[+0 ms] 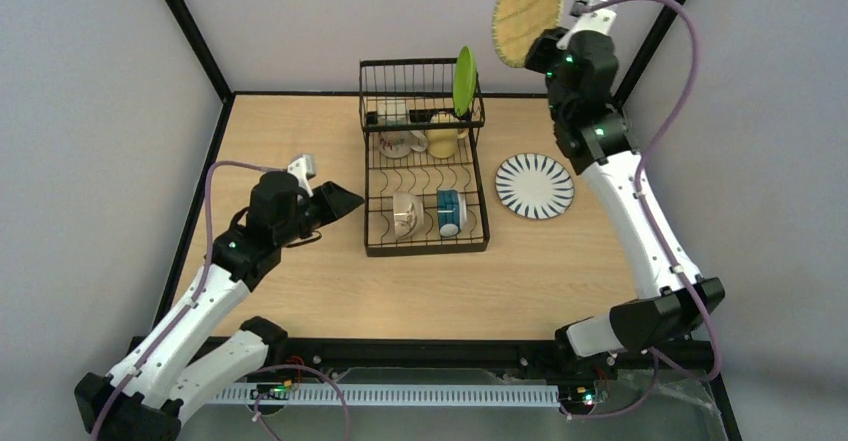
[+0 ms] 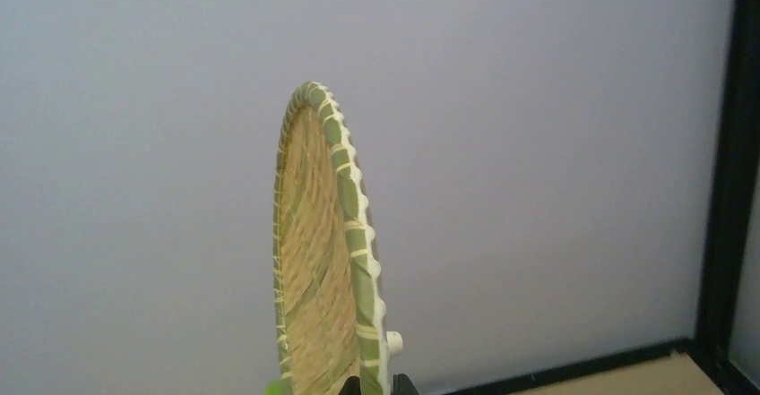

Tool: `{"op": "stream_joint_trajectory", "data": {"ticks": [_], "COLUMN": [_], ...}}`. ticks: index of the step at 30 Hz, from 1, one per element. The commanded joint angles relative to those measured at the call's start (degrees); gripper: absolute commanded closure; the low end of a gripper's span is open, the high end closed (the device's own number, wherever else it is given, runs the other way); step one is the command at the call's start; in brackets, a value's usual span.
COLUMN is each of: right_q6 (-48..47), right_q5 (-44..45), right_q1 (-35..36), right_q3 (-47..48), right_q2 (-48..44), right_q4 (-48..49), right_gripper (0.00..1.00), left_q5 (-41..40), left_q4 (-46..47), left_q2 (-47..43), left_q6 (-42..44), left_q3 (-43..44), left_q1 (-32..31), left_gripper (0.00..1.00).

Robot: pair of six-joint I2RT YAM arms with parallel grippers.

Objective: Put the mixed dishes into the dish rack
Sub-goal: Insert the plate into the dish rack.

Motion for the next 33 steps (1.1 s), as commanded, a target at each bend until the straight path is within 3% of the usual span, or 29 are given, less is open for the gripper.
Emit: {"op": "stream_joint_trajectory", "data": {"ticks": [1, 11, 18, 33], "right_q6": [-11.35, -24.88, -28.02, -21.53], "right_q5": [7.77, 17.13, 21.49, 23.97], "right_q1": [6.66, 17.06, 20.38, 21.02], "right_q3": [9.52, 30.13, 31.51, 33.76], "right_q2": [5.16, 22.10, 26.82, 32.31], "right_q4": [-0.11, -3.42, -2.64, -10.20], "right_gripper": [1.00, 1.00, 1.00, 1.00], "left_q5": [-0.31, -0.66, -0.97, -0.64], "left_q4": [0.01, -2.62, -3.71, -4.20], "left_q2": [-0.94, -0.81, -0.32, 0.88], "left_q6": [-0.21, 1.50, 2.63, 4.67], "left_q3": [-0.83, -0.29, -0.18, -0.40], "left_q1": [0.29, 0.27, 0.27, 0.27], "left_gripper": [0.01, 0.01, 0.01, 0.01]}}
